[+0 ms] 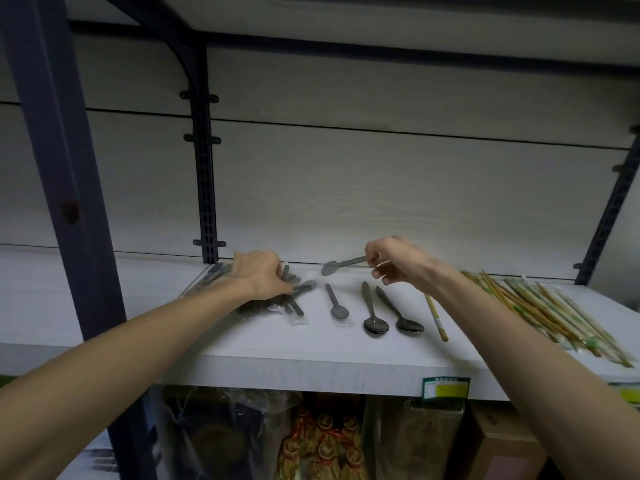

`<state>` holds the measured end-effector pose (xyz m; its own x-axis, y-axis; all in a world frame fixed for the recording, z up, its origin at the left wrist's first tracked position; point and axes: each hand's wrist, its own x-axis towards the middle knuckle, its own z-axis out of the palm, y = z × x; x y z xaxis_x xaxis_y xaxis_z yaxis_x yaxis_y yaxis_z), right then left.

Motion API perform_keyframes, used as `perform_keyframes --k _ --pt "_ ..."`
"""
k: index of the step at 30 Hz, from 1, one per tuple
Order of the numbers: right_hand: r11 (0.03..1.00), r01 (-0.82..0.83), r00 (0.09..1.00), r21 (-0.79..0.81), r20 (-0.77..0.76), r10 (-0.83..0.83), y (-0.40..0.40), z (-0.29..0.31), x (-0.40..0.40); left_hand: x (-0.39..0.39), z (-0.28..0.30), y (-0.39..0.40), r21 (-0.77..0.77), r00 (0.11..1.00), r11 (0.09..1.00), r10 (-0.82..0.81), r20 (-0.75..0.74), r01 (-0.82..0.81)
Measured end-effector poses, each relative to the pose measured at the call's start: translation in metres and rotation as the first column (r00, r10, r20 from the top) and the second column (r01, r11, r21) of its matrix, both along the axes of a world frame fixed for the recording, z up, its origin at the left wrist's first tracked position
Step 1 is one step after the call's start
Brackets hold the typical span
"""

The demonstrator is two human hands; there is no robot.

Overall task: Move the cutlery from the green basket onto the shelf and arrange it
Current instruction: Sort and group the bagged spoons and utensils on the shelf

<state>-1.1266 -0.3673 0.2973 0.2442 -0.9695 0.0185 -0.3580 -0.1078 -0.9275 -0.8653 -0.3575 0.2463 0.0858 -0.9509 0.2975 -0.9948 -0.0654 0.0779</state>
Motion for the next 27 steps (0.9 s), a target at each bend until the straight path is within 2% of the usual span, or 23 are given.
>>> perform_keyframes --k 4,7,10,13,16,18,20,22,24,27 --pt "1.0 -0.016 0.999 -0.004 -0.031 0.016 -0.002 0.0 -0.002 -0.013 0.013 -0.005 0.031 0.999 0.999 -0.018 -0.028 0.019" --pt "0.998 0.039 0.998 -0.058 0.046 -0.036 -0.007 0.003 -0.003 -0.02 0.019 -0.005 0.008 0.982 0.999 -0.05 -0.18 0.052" --pt "1.0 0.029 0.981 0.003 0.192 -0.029 -0.015 0.009 -0.003 -0.024 0.018 -0.004 0.024 0.935 0.995 -0.083 -0.345 0.097" --pt "0.994 -0.078 0.99 0.077 0.126 0.068 -0.022 0.017 -0.002 -0.029 0.014 -0.005 0.036 0.896 0.989 -0.117 -0.427 0.146" --pt "0.959 -0.196 0.976 0.207 -0.053 0.211 -0.026 0.021 0.001 -0.033 0.01 -0.005 0.039 0.892 0.979 -0.165 -0.421 0.199" --pt "0.932 -0.206 0.955 0.298 -0.145 0.257 -0.028 0.019 0.007 -0.033 0.008 -0.004 0.039 0.895 0.972 -0.198 -0.4 0.233" --pt "0.934 -0.158 0.95 0.32 -0.21 0.232 -0.03 0.011 0.018 -0.031 0.007 -0.003 0.025 0.922 0.974 -0.203 -0.329 0.223" --pt "0.967 -0.069 0.959 0.244 -0.251 0.131 -0.036 -0.001 0.03 -0.024 0.008 -0.002 -0.007 0.952 0.984 -0.173 -0.252 0.177" --pt "0.99 0.021 0.98 0.14 -0.2 0.007 -0.043 -0.012 0.039 -0.012 0.009 -0.003 -0.028 0.968 0.991 -0.134 -0.214 0.131" --pt "0.99 0.102 0.995 0.097 -0.001 -0.102 -0.052 -0.018 0.048 0.004 0.008 -0.003 -0.012 0.979 0.995 -0.104 -0.173 0.103"
